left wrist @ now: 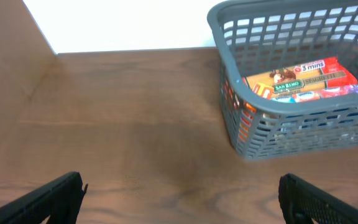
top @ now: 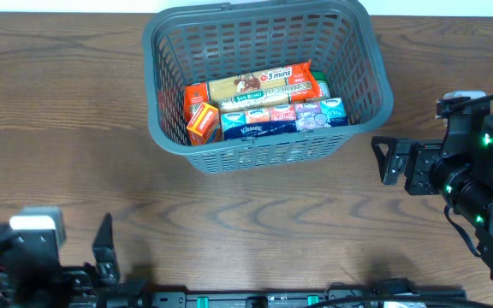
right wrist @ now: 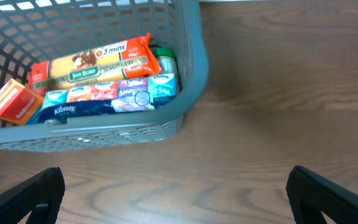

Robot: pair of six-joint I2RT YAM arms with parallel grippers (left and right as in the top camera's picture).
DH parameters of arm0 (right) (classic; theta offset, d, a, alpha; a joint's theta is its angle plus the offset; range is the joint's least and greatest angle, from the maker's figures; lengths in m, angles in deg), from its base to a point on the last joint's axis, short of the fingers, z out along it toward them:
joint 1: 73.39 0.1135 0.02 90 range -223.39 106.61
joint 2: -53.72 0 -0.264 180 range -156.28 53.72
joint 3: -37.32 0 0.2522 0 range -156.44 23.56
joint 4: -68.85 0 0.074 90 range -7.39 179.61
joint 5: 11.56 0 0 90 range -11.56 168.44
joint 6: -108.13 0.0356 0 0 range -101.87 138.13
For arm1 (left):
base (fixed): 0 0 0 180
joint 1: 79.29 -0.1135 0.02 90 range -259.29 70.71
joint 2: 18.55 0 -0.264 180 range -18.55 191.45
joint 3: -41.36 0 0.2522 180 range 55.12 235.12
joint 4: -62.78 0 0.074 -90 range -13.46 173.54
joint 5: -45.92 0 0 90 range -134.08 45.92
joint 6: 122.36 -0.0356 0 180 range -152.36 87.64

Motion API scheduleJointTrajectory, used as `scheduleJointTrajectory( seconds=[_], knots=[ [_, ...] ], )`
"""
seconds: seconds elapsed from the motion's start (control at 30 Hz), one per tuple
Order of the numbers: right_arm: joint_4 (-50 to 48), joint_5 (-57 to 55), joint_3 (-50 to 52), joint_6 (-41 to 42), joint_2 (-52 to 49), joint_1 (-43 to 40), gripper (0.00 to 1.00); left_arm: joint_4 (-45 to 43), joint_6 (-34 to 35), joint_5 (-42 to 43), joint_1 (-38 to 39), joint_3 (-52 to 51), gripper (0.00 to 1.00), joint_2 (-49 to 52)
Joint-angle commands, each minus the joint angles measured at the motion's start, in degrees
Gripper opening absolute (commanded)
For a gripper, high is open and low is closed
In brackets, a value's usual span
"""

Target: Pack container

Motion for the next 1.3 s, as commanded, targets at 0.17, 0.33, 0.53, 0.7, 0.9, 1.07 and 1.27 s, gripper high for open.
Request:
scheduleJointTrajectory(
  seconds=[0.17, 0.33, 0.53, 0.7, 0.9, 1.07, 1.27],
  knots=[
    [0.07, 0.02, -0.15, 0.57, -0.02, -0.46, 0.99, -13.86, 7.41, 2.80, -0.39, -28.63, 0.98, -14.19],
    [0.07, 0.02, -0.15, 0.57, -0.02, -0.46, 0.99, -22.77, 10.34, 5.14, -0.37, -40.83, 0.98, -18.73],
    [0.07, 0.02, -0.15, 0.59, -0.02, -0.46, 0.99, -29.33, 11.23, 5.84, -0.37, -51.45, 0.98, -23.65],
    [0.07, 0.02, -0.13, 0.57, -0.02, -0.46, 0.99, -33.77, 12.11, 6.08, -0.37, -59.19, 0.98, -26.91],
    [0.07, 0.02, -0.15, 0.59, -0.02, -0.46, 0.99, -40.87, 12.11, 6.95, -0.37, -66.86, 0.99, -28.70],
    [0.07, 0.02, -0.15, 0.57, -0.02, -0.46, 0.99, -45.42, 12.11, 7.34, -0.37, -72.17, 0.98, -30.18],
    [0.07, 0.02, -0.13, 0.59, 0.00, -0.46, 0.99, -49.57, 11.72, 6.84, -0.37, -75.54, 0.99, -31.30]
  ],
)
